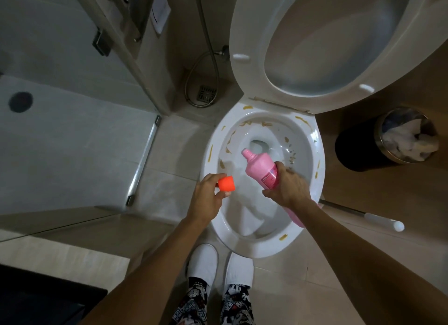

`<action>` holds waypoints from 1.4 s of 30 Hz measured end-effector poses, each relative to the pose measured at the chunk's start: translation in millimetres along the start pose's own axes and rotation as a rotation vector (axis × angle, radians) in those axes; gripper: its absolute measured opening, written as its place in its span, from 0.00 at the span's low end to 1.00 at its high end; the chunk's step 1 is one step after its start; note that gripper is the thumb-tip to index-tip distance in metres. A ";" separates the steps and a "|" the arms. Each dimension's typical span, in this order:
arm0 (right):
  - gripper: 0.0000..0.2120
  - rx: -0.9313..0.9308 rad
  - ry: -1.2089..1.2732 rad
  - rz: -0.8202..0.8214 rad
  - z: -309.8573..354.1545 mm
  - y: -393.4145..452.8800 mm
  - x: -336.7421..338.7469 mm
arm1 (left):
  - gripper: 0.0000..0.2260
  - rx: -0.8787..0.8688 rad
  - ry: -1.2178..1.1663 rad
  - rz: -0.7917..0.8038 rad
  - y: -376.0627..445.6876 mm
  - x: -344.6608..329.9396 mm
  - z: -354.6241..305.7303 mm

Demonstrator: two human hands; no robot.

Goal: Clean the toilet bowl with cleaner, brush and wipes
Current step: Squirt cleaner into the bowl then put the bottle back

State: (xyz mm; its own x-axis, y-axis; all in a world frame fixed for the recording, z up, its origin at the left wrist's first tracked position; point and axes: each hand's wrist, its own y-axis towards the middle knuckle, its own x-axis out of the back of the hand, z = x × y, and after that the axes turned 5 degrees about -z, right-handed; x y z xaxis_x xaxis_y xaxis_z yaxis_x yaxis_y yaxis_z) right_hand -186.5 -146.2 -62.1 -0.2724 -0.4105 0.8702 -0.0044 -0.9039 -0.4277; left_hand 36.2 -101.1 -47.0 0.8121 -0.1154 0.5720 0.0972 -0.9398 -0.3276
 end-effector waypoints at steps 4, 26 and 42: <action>0.33 -0.034 0.018 -0.010 4.7 17.0 2.5 | 0.19 -0.008 -0.002 -0.011 -0.5 2.7 5.4; 0.36 -0.038 -0.105 0.037 35.8 49.4 9.2 | 0.21 0.002 -0.007 -0.039 -1.2 10.5 17.6; 0.33 0.073 -0.275 0.193 28.6 -43.4 -7.2 | 0.20 -0.020 -0.045 -0.098 -6.2 35.2 -0.2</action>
State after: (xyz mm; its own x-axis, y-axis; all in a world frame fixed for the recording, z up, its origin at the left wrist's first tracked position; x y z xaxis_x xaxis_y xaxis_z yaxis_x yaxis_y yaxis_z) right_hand -156.8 -107.4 -42.9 0.0082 -0.5827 0.8126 0.0939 -0.8086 -0.5808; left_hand 64.0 -99.4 -24.7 0.8244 -0.0081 0.5659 0.1668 -0.9520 -0.2565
